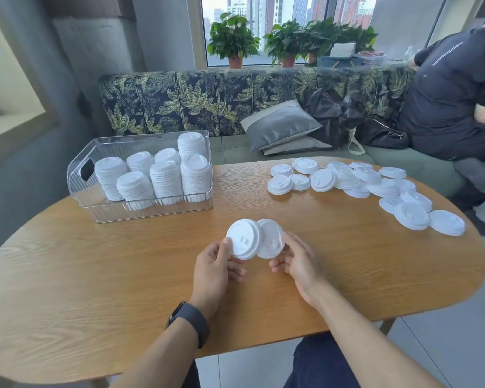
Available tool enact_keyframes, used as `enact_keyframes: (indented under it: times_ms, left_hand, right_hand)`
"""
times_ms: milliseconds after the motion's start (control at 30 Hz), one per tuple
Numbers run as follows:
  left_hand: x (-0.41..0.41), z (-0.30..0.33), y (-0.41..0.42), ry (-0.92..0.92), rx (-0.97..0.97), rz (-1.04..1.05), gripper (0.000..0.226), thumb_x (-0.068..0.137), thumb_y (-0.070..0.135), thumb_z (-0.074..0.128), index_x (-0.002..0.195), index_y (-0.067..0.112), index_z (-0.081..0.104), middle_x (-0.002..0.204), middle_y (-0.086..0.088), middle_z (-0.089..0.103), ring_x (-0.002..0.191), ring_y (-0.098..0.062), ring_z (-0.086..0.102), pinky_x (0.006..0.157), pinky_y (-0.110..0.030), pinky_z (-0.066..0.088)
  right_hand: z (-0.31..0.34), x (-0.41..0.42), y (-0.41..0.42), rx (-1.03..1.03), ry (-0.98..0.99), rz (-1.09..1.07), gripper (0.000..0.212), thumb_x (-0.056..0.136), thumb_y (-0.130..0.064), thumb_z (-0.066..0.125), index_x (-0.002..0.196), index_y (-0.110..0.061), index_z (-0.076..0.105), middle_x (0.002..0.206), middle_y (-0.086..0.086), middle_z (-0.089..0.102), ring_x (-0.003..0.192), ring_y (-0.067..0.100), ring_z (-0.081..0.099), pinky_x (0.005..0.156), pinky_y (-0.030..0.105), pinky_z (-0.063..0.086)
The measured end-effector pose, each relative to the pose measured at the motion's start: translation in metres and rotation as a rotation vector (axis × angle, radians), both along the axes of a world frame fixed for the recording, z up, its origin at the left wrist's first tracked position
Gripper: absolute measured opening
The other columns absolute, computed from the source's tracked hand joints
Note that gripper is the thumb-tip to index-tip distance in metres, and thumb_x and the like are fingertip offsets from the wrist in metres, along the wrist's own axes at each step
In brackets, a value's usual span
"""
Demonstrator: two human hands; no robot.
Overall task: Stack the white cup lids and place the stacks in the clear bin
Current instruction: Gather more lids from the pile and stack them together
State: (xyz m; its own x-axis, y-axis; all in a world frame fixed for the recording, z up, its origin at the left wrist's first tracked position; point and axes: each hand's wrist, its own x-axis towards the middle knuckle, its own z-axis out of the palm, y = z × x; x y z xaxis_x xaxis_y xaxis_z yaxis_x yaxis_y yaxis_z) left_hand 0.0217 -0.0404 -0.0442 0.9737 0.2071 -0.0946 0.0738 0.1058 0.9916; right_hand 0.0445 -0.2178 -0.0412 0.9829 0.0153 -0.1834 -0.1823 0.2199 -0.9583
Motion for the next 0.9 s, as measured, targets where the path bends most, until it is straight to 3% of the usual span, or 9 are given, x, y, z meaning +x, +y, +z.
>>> enact_keyframes:
  times_ms: [267,467,733,900]
  left_hand:
    - [0.001,-0.005,-0.001,-0.016,0.049,-0.002,0.033,0.109,0.033,0.051,0.098,0.003,0.062,0.065,-0.019,0.068,0.054,-0.026,0.063,0.051,-0.032,0.053]
    - [0.001,-0.008,-0.001,-0.045,0.218,-0.027,0.029,0.108,0.042,0.049,0.106,0.019,0.067,0.069,-0.018,0.072,0.043,-0.014,0.051,0.046,-0.024,0.045]
    - [-0.001,-0.01,-0.001,-0.038,0.269,-0.078,0.031,0.105,0.046,0.052,0.105,0.021,0.069,0.059,-0.012,0.068,0.045,-0.012,0.051,0.046,-0.023,0.043]
    - [0.0,-0.012,-0.002,-0.044,0.31,-0.072,0.031,0.105,0.046,0.052,0.104,0.02,0.068,0.064,-0.015,0.071,0.043,-0.011,0.05,0.045,-0.023,0.043]
  right_hand:
    - [-0.003,0.003,-0.008,0.162,0.047,-0.022,0.017,0.106,-0.016,0.054,0.11,-0.004,0.066,0.078,0.007,0.063,0.059,0.014,0.057,0.056,0.026,0.047]
    - [-0.007,0.004,-0.01,0.108,0.036,0.011,0.02,0.099,-0.016,0.066,0.112,-0.002,0.072,0.065,0.003,0.053,0.053,0.01,0.046,0.05,0.021,0.037]
    - [-0.01,0.005,-0.011,0.071,0.035,0.05,0.023,0.102,-0.011,0.059,0.119,-0.002,0.073,0.067,0.006,0.054,0.051,0.009,0.044,0.047,0.021,0.035]
    - [-0.009,0.004,-0.008,0.052,0.023,0.057,0.024,0.101,-0.01,0.059,0.119,-0.001,0.073,0.067,0.007,0.055,0.052,0.01,0.045,0.047,0.021,0.035]
